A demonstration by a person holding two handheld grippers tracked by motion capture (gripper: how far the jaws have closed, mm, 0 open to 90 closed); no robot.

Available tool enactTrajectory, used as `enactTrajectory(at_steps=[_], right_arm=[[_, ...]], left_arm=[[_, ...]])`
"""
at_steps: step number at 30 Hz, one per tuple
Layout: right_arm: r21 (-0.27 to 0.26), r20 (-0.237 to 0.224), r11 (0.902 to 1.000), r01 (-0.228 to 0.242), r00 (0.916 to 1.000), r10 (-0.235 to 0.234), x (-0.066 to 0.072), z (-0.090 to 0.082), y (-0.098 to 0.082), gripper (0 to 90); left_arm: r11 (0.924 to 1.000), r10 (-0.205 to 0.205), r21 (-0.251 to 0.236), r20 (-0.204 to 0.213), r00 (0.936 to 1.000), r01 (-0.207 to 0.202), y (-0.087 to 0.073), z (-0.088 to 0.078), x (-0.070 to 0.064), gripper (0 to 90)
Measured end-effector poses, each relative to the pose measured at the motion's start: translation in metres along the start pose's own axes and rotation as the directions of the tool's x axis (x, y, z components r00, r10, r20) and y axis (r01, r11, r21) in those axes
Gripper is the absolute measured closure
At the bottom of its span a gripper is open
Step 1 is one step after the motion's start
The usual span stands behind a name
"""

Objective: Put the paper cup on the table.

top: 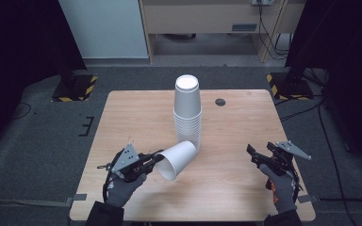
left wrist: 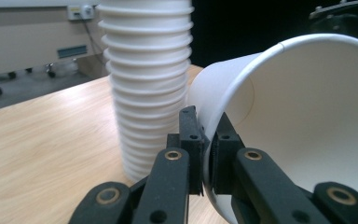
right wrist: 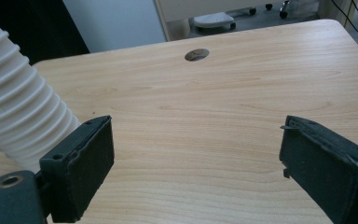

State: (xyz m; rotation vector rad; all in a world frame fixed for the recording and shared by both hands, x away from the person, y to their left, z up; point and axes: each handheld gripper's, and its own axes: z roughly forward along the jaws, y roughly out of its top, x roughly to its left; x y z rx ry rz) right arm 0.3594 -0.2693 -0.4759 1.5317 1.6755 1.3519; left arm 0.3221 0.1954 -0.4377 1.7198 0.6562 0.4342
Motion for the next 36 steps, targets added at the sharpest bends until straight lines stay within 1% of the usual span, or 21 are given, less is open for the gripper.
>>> enactTrajectory(at_steps=[1, 3, 6, 8, 12, 18, 19, 22, 23, 25, 28, 30, 31, 32, 33, 35, 36], right_arm=[[-0.002, 0.004, 1.0, 0.01, 0.9999, -0.01, 0.0, 0.001, -0.001, 10.7], [0.012, 0.006, 0.9998, 0.017, 0.9998, -0.017, -0.002, 0.002, -0.003, 10.7], [0.029, 0.018, 0.9992, 0.029, 0.9994, -0.03, -0.004, 0.005, -0.004, 10.7], [0.04, 0.029, 0.998, 0.05, 0.9983, -0.051, -0.004, 0.007, -0.007, 10.7], [0.074, 0.047, 0.9924, 0.099, 0.9936, -0.102, -0.006, 0.011, -0.011, 10.6], [0.129, 0.072, 0.9841, 0.122, 0.9886, -0.132, -0.012, 0.015, -0.016, 10.5], [0.136, 0.076, 0.982, 0.13, 0.987, -0.142, -0.013, 0.015, -0.016, 10.5], [0.151, 0.08, 0.979, 0.137, 0.9854, -0.15, -0.015, 0.017, -0.018, 10.5], [0.156, 0.084, 0.9769, 0.146, 0.9835, -0.16, -0.015, 0.018, -0.019, 10.5], [0.171, 0.084, 0.9739, 0.149, 0.9827, -0.165, -0.015, 0.019, -0.02, 10.5], [0.19, 0.073, 0.9683, 0.162, 0.9812, -0.179, -0.015, 0.021, -0.022, 10.4], [0.203, 0.07, 0.9628, 0.179, 0.9781, -0.196, -0.015, 0.022, -0.023, 10.3], [0.207, 0.068, 0.9619, 0.179, 0.9781, -0.197, -0.014, 0.023, -0.023, 10.2], [0.215, 0.067, 0.959, 0.185, 0.9769, -0.203, -0.014, 0.024, -0.024, 10.1], [0.229, 0.07, 0.9535, 0.196, 0.9737, -0.217, -0.014, 0.025, -0.025, 9.9], [0.247, 0.07, 0.9441, 0.218, 0.9677, -0.242, -0.015, 0.027, -0.028, 9.7], [0.258, 0.071, 0.9409, 0.219, 0.9669, -0.245, -0.014, 0.027, -0.029, 9.6]], left_arm=[[1.0, -0.002, 0.005, -0.01, 0.9999, 0.002, -0.001, -0.002, 0.002, 85.8], [0.9999, -0.011, 0.01, -0.036, 0.9993, 0.011, -0.004, -0.006, 0.007, 85.8], [0.9996, -0.024, 0.015, -0.062, 0.9978, 0.025, -0.009, -0.013, 0.013, 85.8], [0.9992, -0.033, 0.019, -0.08, 0.9963, 0.035, -0.011, -0.017, 0.017, 85.8], [0.9984, -0.045, 0.029, -0.127, 0.9909, 0.049, -0.014, -0.029, 0.026, 85.8], [0.9964, -0.062, 0.046, -0.176, 0.9824, 0.071, -0.014, -0.045, 0.036, 85.8], [0.9958, -0.062, 0.054, -0.186, 0.9805, 0.073, -0.014, -0.047, 0.038, 85.8], [0.9936, -0.062, 0.08, -0.209, 0.976, 0.08, -0.012, -0.054, 0.044, 85.8], [0.9926, -0.064, 0.087, -0.217, 0.974, 0.084, -0.011, -0.056, 0.046, 85.9], [0.9901, -0.069, 0.104, -0.23, 0.9709, 0.095, -0.009, -0.059, 0.049, 85.8], [0.9823, -0.07, 0.151, -0.256, 0.9641, 0.111, -0.005, -0.064, 0.055, 85.8], [0.9789, -0.073, 0.165, -0.271, 0.9599, 0.121, -0.003, -0.066, 0.059, 85.9], [0.9765, -0.076, 0.174, -0.279, 0.9574, 0.128, -0.001, -0.067, 0.062, 85.8], [0.9742, -0.081, 0.18, -0.288, 0.9543, 0.137, 0.0, -0.068, 0.065, 85.8], [0.9722, -0.08, 0.187, -0.297, 0.9515, 0.14, 0.001, -0.068, 0.067, 85.8], [0.967, -0.08, 0.204, -0.323, 0.9429, 0.152, 0.002, -0.07, 0.07, 85.8], [0.9637, -0.083, 0.213, -0.333, 0.9393, 0.161, 0.002, -0.07, 0.072, 85.8]])
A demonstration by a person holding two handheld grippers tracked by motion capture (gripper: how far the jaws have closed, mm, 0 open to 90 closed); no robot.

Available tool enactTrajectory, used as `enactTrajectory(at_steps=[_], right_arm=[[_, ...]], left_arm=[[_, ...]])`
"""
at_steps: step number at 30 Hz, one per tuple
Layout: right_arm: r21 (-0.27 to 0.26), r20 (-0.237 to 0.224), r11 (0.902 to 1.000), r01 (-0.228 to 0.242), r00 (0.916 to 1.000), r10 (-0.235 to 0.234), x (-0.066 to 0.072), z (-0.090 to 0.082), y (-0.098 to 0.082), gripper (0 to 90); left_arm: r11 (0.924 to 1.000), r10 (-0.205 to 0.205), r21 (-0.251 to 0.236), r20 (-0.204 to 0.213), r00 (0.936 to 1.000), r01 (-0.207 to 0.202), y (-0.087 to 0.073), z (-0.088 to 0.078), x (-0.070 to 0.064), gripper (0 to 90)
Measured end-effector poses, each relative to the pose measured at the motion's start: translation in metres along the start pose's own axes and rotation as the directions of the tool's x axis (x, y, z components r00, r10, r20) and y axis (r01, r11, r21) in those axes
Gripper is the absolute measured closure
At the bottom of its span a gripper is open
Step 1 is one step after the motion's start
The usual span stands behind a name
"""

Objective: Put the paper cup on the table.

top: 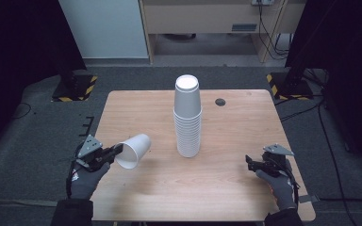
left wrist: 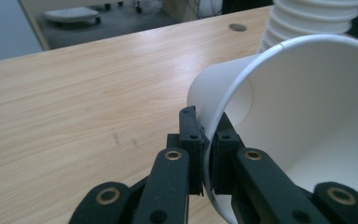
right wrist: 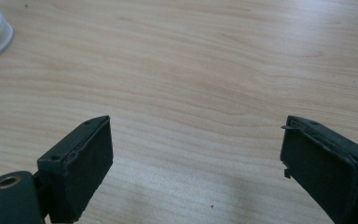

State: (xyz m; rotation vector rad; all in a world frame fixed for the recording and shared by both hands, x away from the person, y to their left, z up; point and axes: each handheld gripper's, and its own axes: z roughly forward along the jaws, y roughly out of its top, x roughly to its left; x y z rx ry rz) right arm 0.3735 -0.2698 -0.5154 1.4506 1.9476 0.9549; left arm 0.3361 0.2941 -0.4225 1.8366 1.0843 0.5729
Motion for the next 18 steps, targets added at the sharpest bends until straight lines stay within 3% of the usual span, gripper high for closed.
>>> enactTrajectory(at_steps=[5, 9, 18], right_arm=[[0.038, 0.002, 0.9986, 0.037, 0.9993, -0.037, 0.002, 0.003, -0.003, 9.3], [0.076, 0.009, 0.9954, 0.058, 0.9982, -0.059, 0.002, 0.006, -0.006, 9.3], [0.125, 0.006, 0.9906, 0.054, 0.9984, -0.055, -0.003, 0.012, -0.015, 9.4]], left_arm=[[0.9981, -0.037, 0.047, -0.039, 0.9985, 0.039, 0.002, 0.002, 0.011, 85.8], [0.9941, -0.04, 0.099, -0.055, 0.9977, 0.046, 0.004, 0.004, 0.017, 85.8], [0.9675, -0.046, 0.244, -0.088, 0.9951, 0.066, 0.011, 0.012, 0.028, 85.8]])
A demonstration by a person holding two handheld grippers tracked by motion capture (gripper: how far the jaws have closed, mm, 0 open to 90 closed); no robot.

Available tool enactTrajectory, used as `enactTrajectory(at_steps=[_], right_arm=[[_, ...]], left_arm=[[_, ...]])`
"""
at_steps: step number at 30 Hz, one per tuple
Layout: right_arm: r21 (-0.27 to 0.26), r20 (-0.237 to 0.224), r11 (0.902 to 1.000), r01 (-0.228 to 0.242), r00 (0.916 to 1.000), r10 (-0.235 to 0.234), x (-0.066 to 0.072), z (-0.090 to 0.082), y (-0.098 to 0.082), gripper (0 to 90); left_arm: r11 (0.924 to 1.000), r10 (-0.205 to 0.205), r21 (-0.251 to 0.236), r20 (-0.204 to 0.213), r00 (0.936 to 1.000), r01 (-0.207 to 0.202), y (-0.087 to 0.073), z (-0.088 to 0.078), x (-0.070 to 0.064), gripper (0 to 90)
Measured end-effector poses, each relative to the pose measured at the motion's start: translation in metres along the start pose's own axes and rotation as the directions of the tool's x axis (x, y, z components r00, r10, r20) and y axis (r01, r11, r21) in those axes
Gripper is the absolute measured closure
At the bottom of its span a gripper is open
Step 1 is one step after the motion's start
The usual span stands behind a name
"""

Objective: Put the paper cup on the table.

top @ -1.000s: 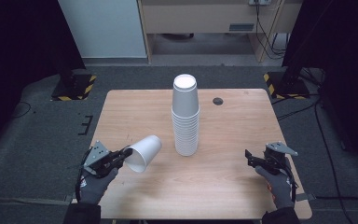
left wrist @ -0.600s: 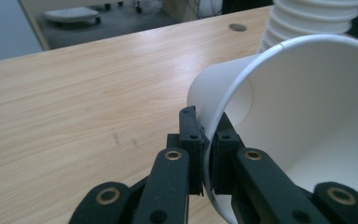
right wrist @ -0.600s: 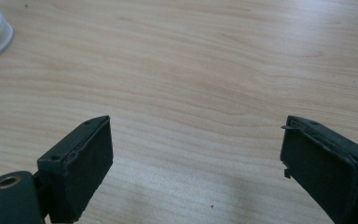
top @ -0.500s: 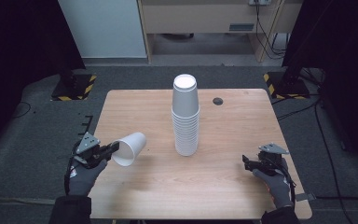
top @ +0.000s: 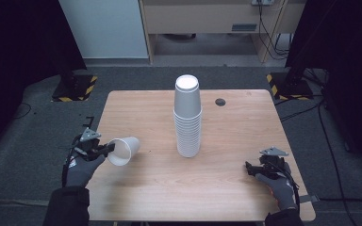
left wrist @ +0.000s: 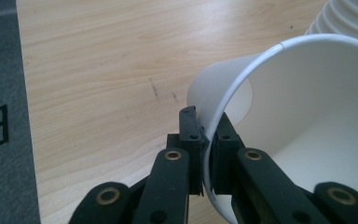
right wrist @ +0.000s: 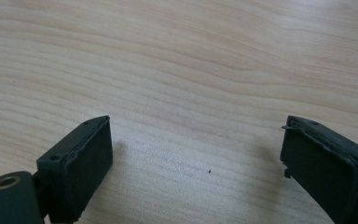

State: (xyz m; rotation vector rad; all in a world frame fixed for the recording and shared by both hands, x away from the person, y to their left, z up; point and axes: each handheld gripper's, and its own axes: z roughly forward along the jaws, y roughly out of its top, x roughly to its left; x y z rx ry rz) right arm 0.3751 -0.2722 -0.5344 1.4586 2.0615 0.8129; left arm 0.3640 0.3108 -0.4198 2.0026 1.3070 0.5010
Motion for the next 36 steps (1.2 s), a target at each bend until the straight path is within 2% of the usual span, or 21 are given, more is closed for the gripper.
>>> enactTrajectory(at_steps=[5, 7, 10, 16, 23, 29, 30, 32, 36], right_arm=[[-0.005, -0.015, 0.9998, -0.018, 0.9997, 0.018, 0.002, 0.001, -0.002, 8.9], [-0.005, -0.023, 0.9991, -0.041, 0.9989, 0.041, 0.002, 0.002, -0.003, 7.9], [-0.012, -0.024, 0.9991, -0.041, 0.9989, 0.041, 0.001, 0.002, -0.004, 7.1], [-0.013, -0.024, 0.999, -0.043, 0.9988, 0.043, 0.001, 0.003, -0.004, 6.9], [-0.009, -0.024, 0.9989, -0.046, 0.9987, 0.045, 0.001, 0.002, -0.004, 6.7], [-0.011, -0.023, 0.9989, -0.046, 0.9987, 0.046, 0.001, 0.003, -0.004, 6.7], [-0.011, -0.023, 0.9989, -0.046, 0.9987, 0.046, 0.001, 0.002, -0.004, 6.7], [-0.011, -0.023, 0.9989, -0.046, 0.9987, 0.046, 0.001, 0.002, -0.004, 6.7], [-0.011, -0.023, 0.9989, -0.046, 0.9987, 0.046, 0.001, 0.003, -0.004, 6.6]], left_arm=[[0.9977, -0.004, 0.068, -0.014, 0.9999, 0.005, 0.004, 0.001, 0.004, 85.8], [0.996, -0.011, 0.089, -0.02, 0.9997, 0.013, 0.005, 0.001, 0.006, 85.8], [0.9935, -0.009, 0.113, -0.026, 0.9996, 0.012, 0.007, 0.002, 0.007, 85.8], [0.9797, -0.013, 0.2, -0.038, 0.9992, 0.02, 0.01, 0.004, 0.01, 85.8], [0.9551, -0.028, 0.293, -0.055, 0.9981, 0.043, 0.013, 0.004, 0.016, 85.8], [0.9231, -0.023, 0.382, -0.068, 0.9974, 0.047, 0.019, 0.001, 0.019, 85.7], [0.9217, -0.028, 0.384, -0.071, 0.9971, 0.053, 0.02, 0.002, 0.019, 85.7], [0.9104, -0.034, 0.409, -0.071, 0.9969, 0.061, 0.02, 0.005, 0.02, 85.8], [0.899, -0.036, 0.433, -0.069, 0.9969, 0.063, 0.022, 0.009, 0.018, 85.7]])
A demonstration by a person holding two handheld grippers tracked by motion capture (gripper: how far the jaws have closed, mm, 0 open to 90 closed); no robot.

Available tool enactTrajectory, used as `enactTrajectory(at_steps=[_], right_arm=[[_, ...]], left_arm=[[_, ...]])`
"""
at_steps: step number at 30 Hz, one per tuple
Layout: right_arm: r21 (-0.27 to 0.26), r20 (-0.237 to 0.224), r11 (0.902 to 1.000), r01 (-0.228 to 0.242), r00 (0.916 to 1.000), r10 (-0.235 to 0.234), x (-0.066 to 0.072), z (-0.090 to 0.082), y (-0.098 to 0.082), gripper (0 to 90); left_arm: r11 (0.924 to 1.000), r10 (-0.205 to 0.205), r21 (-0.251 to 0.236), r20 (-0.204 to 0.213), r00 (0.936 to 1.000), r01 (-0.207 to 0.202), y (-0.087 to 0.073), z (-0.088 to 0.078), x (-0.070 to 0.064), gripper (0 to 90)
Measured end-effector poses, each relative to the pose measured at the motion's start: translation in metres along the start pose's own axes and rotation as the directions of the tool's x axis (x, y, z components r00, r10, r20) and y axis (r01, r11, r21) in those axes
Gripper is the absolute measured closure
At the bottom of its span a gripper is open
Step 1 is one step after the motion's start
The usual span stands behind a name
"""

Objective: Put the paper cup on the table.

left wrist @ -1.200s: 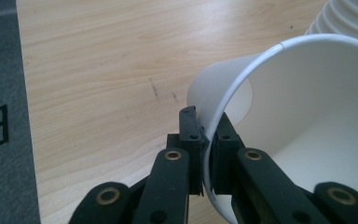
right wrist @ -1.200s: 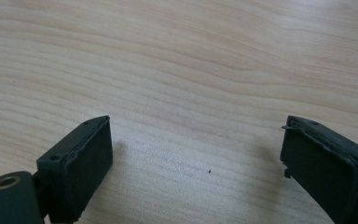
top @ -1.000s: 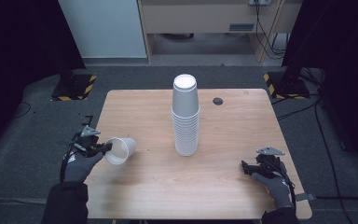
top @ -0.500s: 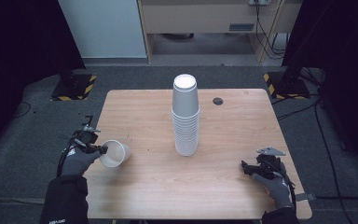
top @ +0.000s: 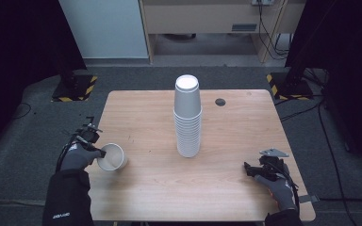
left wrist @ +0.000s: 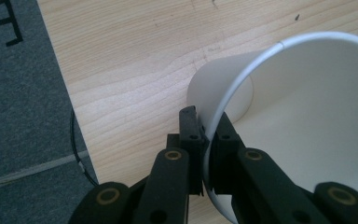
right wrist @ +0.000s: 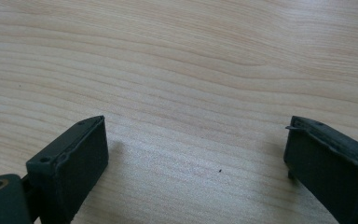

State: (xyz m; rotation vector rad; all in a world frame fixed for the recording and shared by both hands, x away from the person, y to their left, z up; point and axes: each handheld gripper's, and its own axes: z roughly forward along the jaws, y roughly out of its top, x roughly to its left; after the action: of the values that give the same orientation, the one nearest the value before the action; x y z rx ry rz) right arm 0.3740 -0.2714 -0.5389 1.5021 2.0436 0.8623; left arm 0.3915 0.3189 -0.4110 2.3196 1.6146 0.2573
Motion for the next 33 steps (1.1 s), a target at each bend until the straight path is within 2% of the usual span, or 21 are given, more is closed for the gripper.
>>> enactTrajectory(at_steps=[6, 9, 12, 15, 21, 22, 24, 25, 27, 29, 31, 32, 33], right_arm=[[-0.001, 0.0, 1.0, 0.001, 1.0, -0.001, 0.0, 0.0, 0.0, 6.5], [-0.002, 0.0, 1.0, -0.001, 1.0, 0.001, 0.0, 0.0, 0.0, 6.5], [-0.002, 0.0, 1.0, -0.001, 1.0, 0.001, 0.0, 0.0, 0.0, 6.5], [-0.002, 0.0, 1.0, -0.001, 1.0, 0.001, 0.0, 0.0, 0.0, 6.5], [-0.001, 0.0, 1.0, 0.001, 1.0, -0.001, 0.0, 0.0, 0.0, 6.5], [-0.001, 0.0, 1.0, 0.001, 1.0, -0.001, 0.0, 0.0, 0.0, 6.4], [-0.001, 0.001, 1.0, 0.0, 1.0, 0.0, 0.0, 0.0, 0.0, 6.4], [-0.001, 0.0, 1.0, 0.001, 1.0, -0.001, 0.0, 0.0, 0.0, 6.5], [-0.001, 0.001, 1.0, 0.0, 1.0, 0.0, 0.0, 0.0, 0.0, 6.5], [-0.001, 0.0, 1.0, 0.0, 1.0, 0.0, 0.0, 0.0, 0.0, 6.4], [-0.001, 0.001, 1.0, 0.001, 1.0, -0.001, 0.0, 0.0, 0.0, 6.4], [-0.001, 0.001, 1.0, 0.0, 1.0, 0.0, 0.0, 0.0, 0.0, 6.3], [0.001, 0.0, 1.0, -0.002, 1.0, 0.002, 0.0, 0.0, 0.0, 6.3]], left_arm=[[0.9957, -0.01, 0.093, 0.019, 0.9998, 0.008, 0.006, 0.003, -0.005, 85.7], [0.9929, -0.015, 0.118, 0.018, 0.9997, 0.013, 0.009, 0.004, -0.006, 85.7], [0.9924, -0.026, 0.12, 0.019, 0.9995, 0.024, 0.01, 0.005, -0.006, 85.7], [0.9939, -0.032, 0.106, 0.017, 0.9993, 0.03, 0.011, 0.006, -0.005, 85.1], [0.9983, -0.041, 0.043, 0.032, 0.9987, 0.039, 0.007, 0.006, -0.003, 72.2], [0.9989, -0.044, 0.016, 0.036, 0.9984, 0.043, 0.006, 0.005, -0.002, 67.4], [0.9991, -0.033, -0.024, 0.041, 0.9986, 0.034, 0.004, 0.003, -0.002, 63.8], [0.9972, -0.037, -0.063, 0.041, 0.9985, 0.04, 0.002, 0.001, -0.001, 59.2], [0.9854, -0.041, -0.163, 0.051, 0.9979, 0.049, -0.003, -0.004, 0.001, 55.9], [0.9591, -0.05, -0.276, 0.05, 0.9975, 0.062, -0.009, -0.009, 0.003, 47.7], [0.9313, -0.05, -0.359, 0.047, 0.9977, 0.064, -0.015, -0.012, 0.003, 45.1], [0.8991, -0.055, -0.432, 0.043, 0.9976, 0.068, -0.021, -0.014, 0.003, 44.0], [0.871, -0.061, -0.485, 0.051, 0.9969, 0.078, -0.025, -0.015, 0.002, 42.1]])
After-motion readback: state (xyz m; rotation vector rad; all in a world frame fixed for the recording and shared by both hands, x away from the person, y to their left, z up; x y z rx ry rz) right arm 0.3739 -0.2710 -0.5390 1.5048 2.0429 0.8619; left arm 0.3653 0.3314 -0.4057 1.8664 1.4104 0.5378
